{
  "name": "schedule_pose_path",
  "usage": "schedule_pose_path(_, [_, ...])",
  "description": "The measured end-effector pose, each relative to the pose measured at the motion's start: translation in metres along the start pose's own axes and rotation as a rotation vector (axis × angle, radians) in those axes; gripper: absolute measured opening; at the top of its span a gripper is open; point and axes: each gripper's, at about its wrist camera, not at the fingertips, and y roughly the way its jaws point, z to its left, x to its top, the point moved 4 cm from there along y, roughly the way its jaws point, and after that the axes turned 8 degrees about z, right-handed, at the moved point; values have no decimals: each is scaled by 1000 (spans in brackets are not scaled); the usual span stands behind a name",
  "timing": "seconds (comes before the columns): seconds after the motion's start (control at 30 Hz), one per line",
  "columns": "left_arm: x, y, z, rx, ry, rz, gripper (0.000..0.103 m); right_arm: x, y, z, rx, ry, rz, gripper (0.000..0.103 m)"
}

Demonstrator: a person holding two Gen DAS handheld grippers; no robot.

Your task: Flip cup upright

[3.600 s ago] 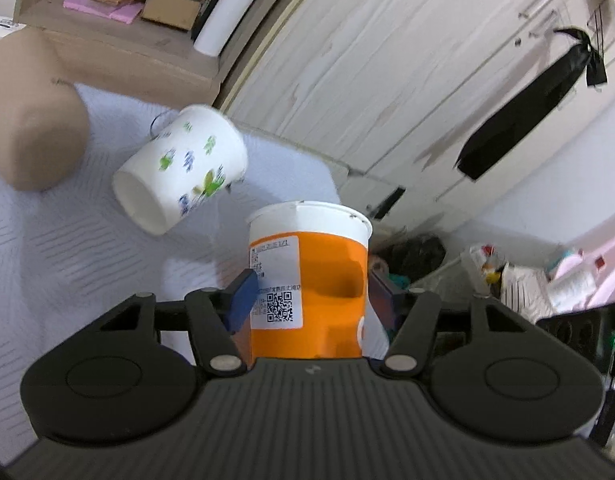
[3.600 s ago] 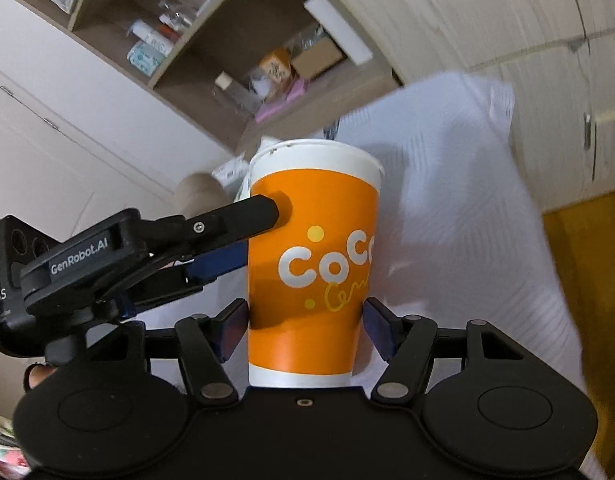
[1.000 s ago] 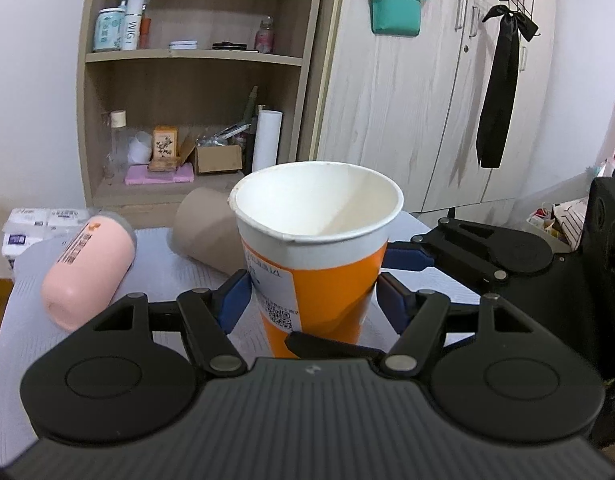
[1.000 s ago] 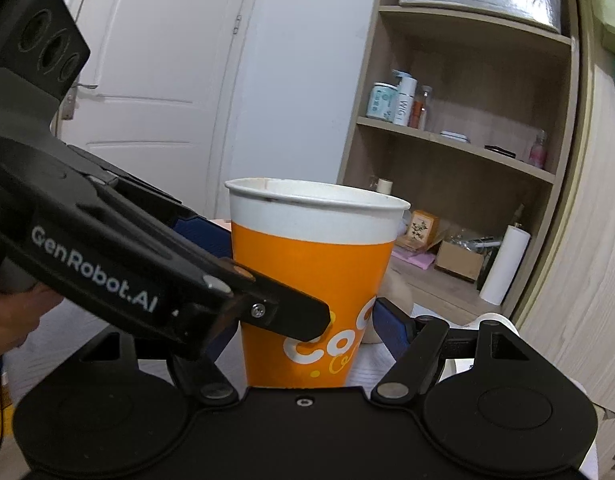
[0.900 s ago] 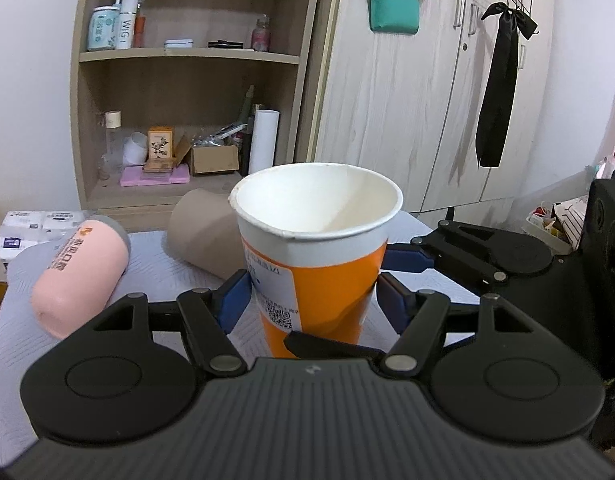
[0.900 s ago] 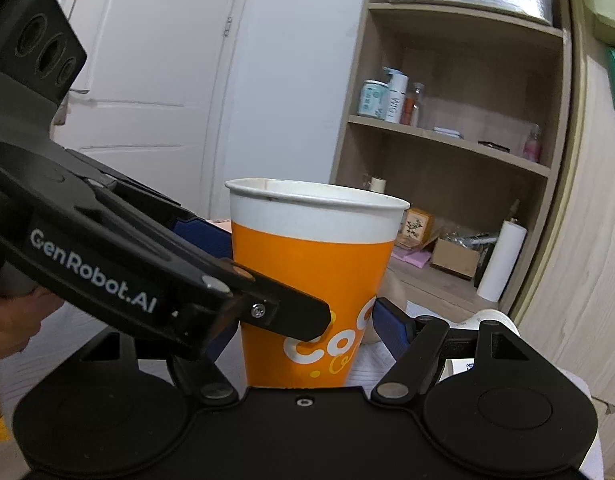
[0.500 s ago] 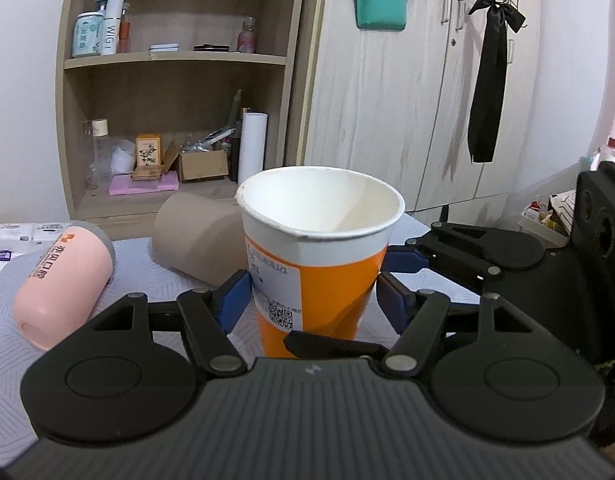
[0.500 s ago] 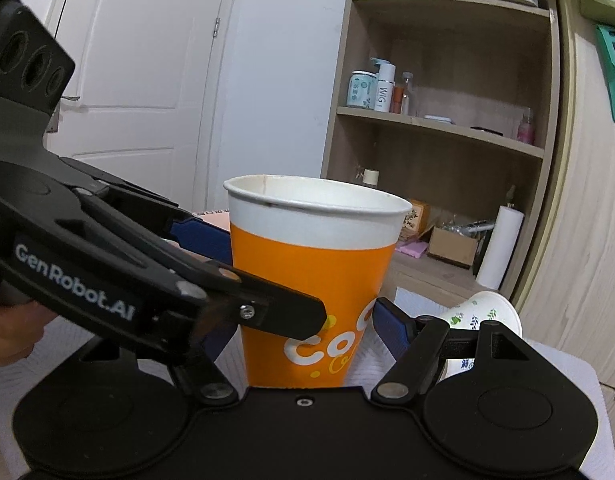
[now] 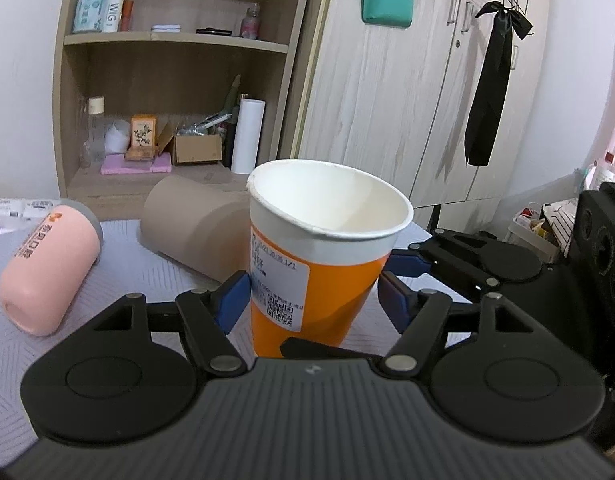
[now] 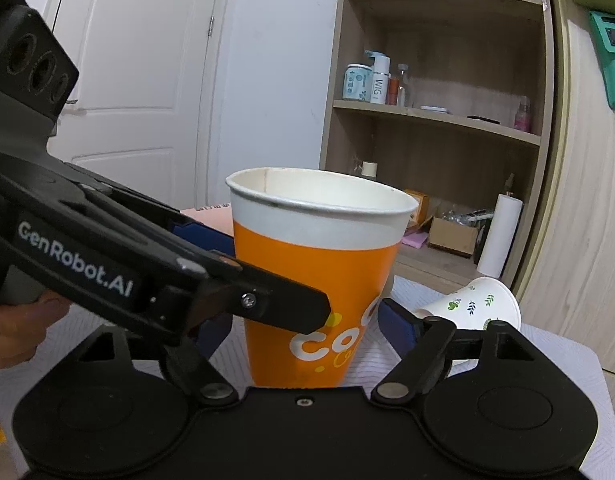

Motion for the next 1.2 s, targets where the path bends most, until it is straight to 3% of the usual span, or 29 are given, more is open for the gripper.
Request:
schedule_pose_path(0.17, [-4,1,1,20,-17,36,70,0,-4,2,-8,18,15,86])
schedule_pose_path(0.43, [-12,-18,5,37,-80,16,71,-8,-19,-1,-46,78,23,86])
schedule_pose_path(0.6, [-22,-33,4,95,-98,30,71,-13,-30,4,-94,99,72,86])
schedule_pose_path(0.83, [-30,-61,-3,184,-125,22,72,-10,-61,14,-122,168,46,86])
schedule_pose_path(1.2, [-41,-110,-18,261,-132,-10,75,-1,-119,28,-184,195,-5,86])
